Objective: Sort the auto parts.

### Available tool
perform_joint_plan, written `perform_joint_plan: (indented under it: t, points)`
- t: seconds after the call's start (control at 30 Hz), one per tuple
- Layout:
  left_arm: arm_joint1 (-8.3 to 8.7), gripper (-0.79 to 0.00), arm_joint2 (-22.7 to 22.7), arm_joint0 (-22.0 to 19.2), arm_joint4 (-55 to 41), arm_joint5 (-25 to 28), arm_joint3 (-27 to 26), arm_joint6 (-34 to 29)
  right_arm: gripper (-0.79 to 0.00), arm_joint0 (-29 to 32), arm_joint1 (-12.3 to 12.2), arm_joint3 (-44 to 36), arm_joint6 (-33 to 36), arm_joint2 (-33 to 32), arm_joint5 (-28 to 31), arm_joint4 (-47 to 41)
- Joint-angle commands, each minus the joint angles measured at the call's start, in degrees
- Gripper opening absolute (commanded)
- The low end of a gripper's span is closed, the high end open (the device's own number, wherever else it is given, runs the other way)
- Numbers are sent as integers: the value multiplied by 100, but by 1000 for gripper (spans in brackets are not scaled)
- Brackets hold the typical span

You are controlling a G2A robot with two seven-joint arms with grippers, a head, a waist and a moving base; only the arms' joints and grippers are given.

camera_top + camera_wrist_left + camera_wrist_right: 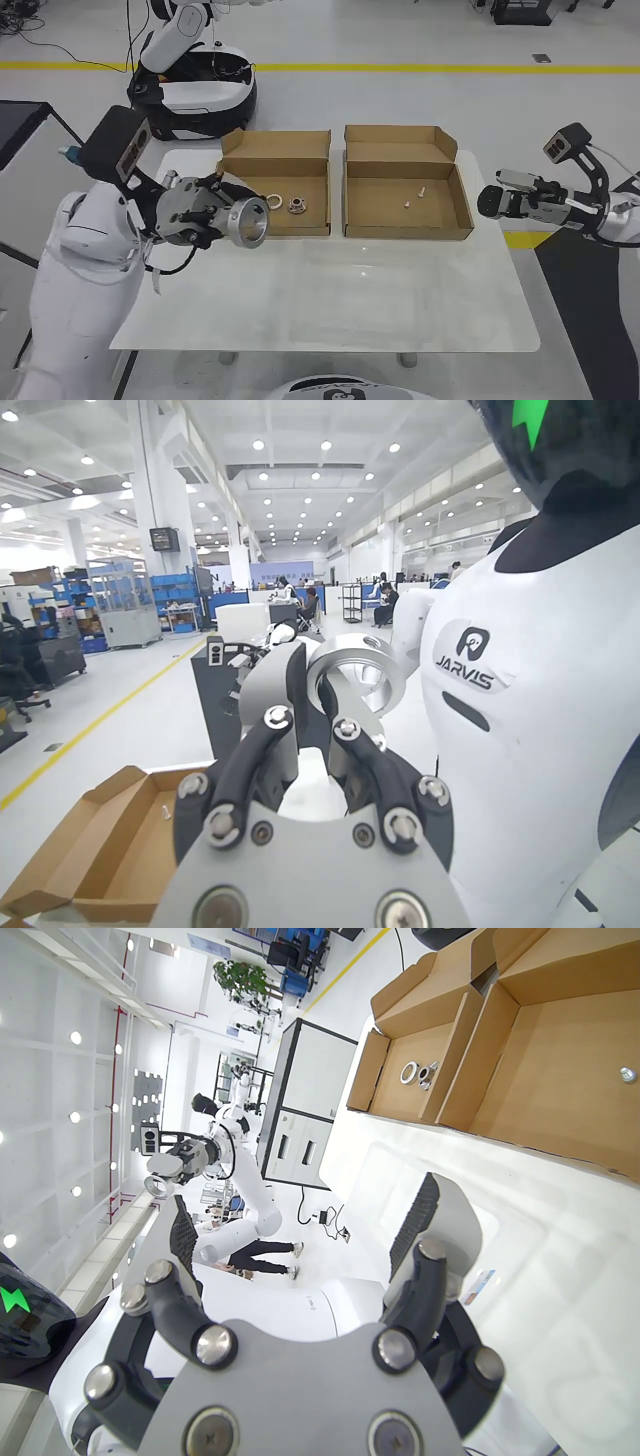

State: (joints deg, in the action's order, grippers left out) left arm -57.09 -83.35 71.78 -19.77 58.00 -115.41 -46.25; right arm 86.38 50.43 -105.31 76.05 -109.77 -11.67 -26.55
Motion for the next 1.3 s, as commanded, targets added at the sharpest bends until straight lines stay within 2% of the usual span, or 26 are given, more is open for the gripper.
perform_joint_plan:
  t: [0.0,0.17,0.37,0.57,0.7,0.93,1.13,1.27]
  points:
    - [-19,-785,-32,-37,-307,0,-15,-3,0,0,0,0,0,0,0,0]
    - [-114,-785,-145,-42,-1158,0,17,-3,0,0,0,0,0,0,0,0]
    - [-311,-785,-282,-10,-2005,0,81,-4,0,0,0,0,0,0,0,0]
    - [-493,-785,-369,12,-2226,0,125,-4,0,0,0,0,0,0,0,0]
    - [-552,-785,-420,79,-1890,0,226,-5,0,0,0,0,0,0,0,0]
    - [-427,-785,-423,255,-593,0,236,-4,0,0,0,0,0,0,0,0]
    - [-247,-785,-332,319,-220,0,200,-4,0,0,0,0,0,0,0,0]
    - [-170,-785,-318,336,-379,0,139,-3,0,0,0,0,0,0,0,0]
